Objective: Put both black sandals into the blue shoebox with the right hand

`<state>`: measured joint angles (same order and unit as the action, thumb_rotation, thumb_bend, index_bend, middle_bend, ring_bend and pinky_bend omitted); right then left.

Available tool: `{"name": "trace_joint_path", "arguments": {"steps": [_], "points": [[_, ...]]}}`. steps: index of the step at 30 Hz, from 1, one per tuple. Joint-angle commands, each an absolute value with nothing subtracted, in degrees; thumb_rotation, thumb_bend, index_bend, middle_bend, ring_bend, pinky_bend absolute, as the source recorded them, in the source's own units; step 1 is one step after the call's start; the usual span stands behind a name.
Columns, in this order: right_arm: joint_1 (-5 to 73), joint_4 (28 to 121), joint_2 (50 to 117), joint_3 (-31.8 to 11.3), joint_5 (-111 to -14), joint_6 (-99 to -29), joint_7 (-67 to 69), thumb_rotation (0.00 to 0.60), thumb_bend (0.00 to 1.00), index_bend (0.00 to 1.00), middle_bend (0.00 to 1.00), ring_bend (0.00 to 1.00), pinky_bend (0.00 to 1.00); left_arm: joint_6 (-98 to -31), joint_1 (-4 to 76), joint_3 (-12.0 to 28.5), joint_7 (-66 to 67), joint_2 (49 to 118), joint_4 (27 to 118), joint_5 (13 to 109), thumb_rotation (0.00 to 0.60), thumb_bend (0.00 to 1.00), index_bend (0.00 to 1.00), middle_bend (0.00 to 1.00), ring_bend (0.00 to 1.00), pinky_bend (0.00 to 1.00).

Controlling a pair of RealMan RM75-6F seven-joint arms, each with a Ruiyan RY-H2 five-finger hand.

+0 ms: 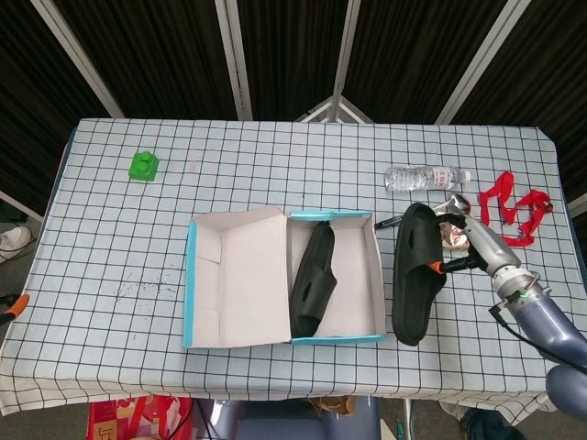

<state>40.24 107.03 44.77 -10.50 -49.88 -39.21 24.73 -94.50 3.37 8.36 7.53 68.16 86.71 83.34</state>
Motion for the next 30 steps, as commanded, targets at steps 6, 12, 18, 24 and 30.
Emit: {"name": "trace_joint_path", "arguments": {"steps": [6, 12, 18, 24, 30], "points": [[34.3, 101.5, 59.8, -14.8, -67.0, -54.4, 30.9, 0.600, 0.46, 0.65, 0.23, 0.12, 0.01, -94.4, 3.4, 8.2, 7.6, 68.1, 86.9, 83.4, 0.600, 0.19, 0.05, 0.00, 0.00, 0.02], [35.3, 96.7, 66.7, -14.8, -71.7, -57.2, 30.2, 0.600, 0.46, 0.65, 0.23, 0.12, 0.01, -94.2, 3.4, 8.4, 7.5, 68.1, 86.9, 83.1, 0.600, 0.19, 0.05, 0.00, 0.00, 0.02], [36.4, 93.2, 72.1, -14.9, -72.0, -57.4, 28.9, 0.600, 0.46, 0.65, 0.23, 0.12, 0.01, -93.9, 3.4, 8.5, 7.3, 68.0, 86.8, 82.8, 0.600, 0.19, 0.05, 0.00, 0.00, 0.02], [37.3, 90.9, 76.1, -14.8, -72.2, -57.6, 27.0, 0.600, 0.46, 0.65, 0.23, 0.12, 0.01, -93.8, 3.5, 8.5, 7.0, 67.9, 86.7, 82.7, 0.600, 0.19, 0.05, 0.00, 0.00, 0.02], [37.1, 89.9, 78.2, -14.4, -72.8, -58.0, 27.4, 0.600, 0.46, 0.66, 0.23, 0.13, 0.01, -93.5, 3.6, 8.6, 6.7, 67.9, 86.5, 82.4, 0.600, 0.19, 0.05, 0.00, 0.00, 0.02]]}}
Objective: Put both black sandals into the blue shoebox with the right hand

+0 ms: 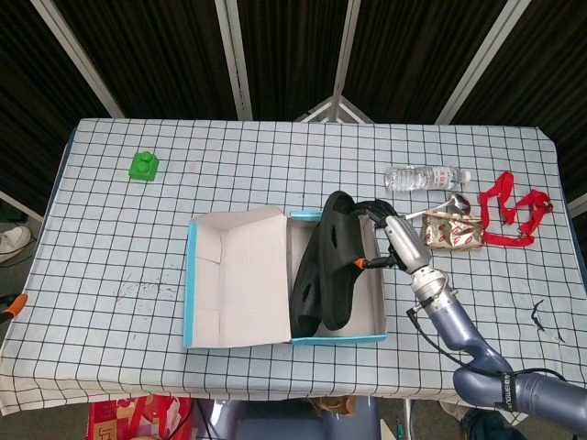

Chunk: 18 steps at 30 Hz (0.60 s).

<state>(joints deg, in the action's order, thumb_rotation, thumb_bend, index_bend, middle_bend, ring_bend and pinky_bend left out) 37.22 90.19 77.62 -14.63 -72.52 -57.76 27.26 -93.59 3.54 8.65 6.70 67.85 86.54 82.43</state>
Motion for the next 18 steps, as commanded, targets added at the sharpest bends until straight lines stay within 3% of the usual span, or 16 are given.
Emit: {"name": "trace_joint_path", "arguments": {"steps": [1, 18], "points": [[37.0, 89.7, 78.6, -14.2, -73.1, -58.1, 27.4, 0.600, 0.46, 0.66, 0.23, 0.13, 0.01, -93.5, 3.6, 8.6, 6.7, 67.9, 86.5, 82.4, 0.600, 0.19, 0.05, 0.00, 0.00, 0.02], [36.4, 83.5, 83.2, -11.1, -76.0, -56.2, 29.9, 0.600, 0.46, 0.66, 0.23, 0.18, 0.01, -93.5, 3.7, 8.5, 7.2, 68.0, 86.5, 82.6, 0.600, 0.19, 0.05, 0.00, 0.00, 0.02]]}}
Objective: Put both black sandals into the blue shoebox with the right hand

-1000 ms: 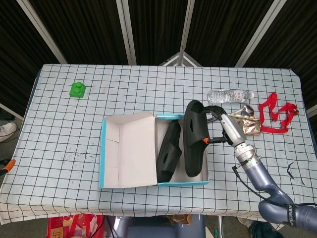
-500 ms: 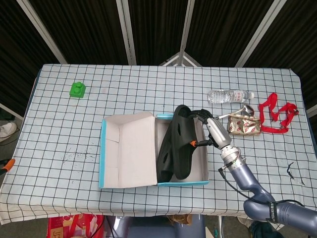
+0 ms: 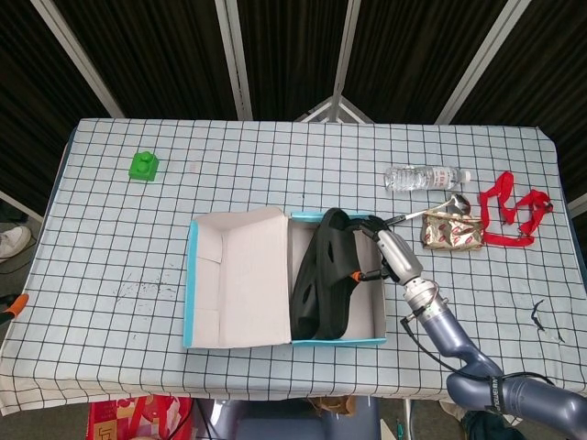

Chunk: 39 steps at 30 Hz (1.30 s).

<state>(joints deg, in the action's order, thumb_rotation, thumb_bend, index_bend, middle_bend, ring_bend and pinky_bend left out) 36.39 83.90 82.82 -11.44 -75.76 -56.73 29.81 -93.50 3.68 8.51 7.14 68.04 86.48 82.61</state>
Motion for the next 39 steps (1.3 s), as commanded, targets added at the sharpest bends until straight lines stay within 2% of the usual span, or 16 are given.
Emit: {"name": "trace_joint_path", "arguments": {"steps": [1, 21, 39], "points": [[36.4, 83.3, 83.3, -11.0, -76.0, -56.1, 29.9, 0.600, 0.46, 0.66, 0.23, 0.18, 0.01, -93.5, 3.7, 8.5, 7.2, 68.1, 86.5, 82.6, 0.600, 0.19, 0.05, 0.00, 0.00, 0.02], [37.6, 79.3, 85.3, -9.7, -75.3, -51.0, 27.9, 0.600, 0.46, 0.66, 0.23, 0.19, 0.01, -93.6, 3.7, 8.6, 7.3, 68.1, 86.4, 82.4, 0.600, 0.19, 0.05, 0.00, 0.00, 0.02], [37.4, 72.7, 88.7, -7.6, -78.1, -52.6, 21.7, 0.600, 0.46, 0.68, 0.23, 0.19, 0.01, -93.8, 3.7, 8.6, 7.9, 68.3, 86.4, 82.5, 0.600, 0.19, 0.05, 0.00, 0.00, 0.02]]}}
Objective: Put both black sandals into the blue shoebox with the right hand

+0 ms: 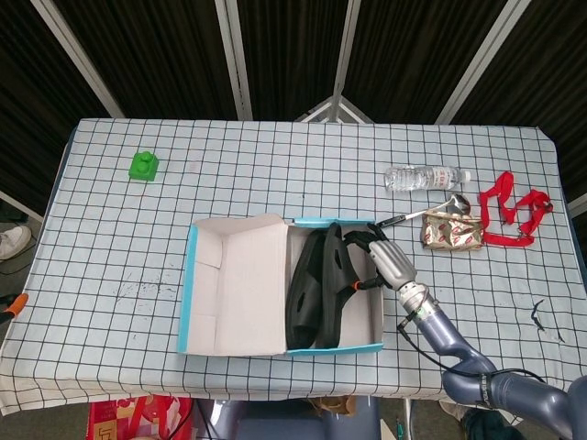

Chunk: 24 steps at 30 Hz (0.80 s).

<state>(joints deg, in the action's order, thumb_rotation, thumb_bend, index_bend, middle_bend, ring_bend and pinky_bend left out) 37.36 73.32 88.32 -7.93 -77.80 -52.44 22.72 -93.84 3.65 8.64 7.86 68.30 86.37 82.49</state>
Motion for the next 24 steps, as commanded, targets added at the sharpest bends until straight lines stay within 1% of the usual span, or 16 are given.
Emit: {"name": "trace_joint_path", "arguments": {"steps": [1, 18, 24], "points": [[37.4, 72.4, 88.8, -7.4, -78.3, -52.6, 21.0, 0.600, 0.46, 0.68, 0.23, 0.19, 0.01, -93.8, 3.7, 8.7, 7.9, 68.3, 86.4, 82.5, 0.600, 0.19, 0.05, 0.00, 0.00, 0.02], [37.6, 69.2, 90.6, -5.9, -79.0, -52.6, 12.5, 0.600, 0.46, 0.69, 0.23, 0.19, 0.01, -93.8, 3.7, 8.5, 7.9, 68.3, 86.4, 82.6, 0.600, 0.19, 0.05, 0.00, 0.00, 0.02], [37.5, 69.4, 90.9, -6.1, -78.4, -52.5, 10.8, 0.600, 0.46, 0.69, 0.23, 0.19, 0.01, -93.9, 3.6, 8.5, 7.9, 68.3, 86.5, 82.7, 0.600, 0.19, 0.05, 0.00, 0.00, 0.02]]}}
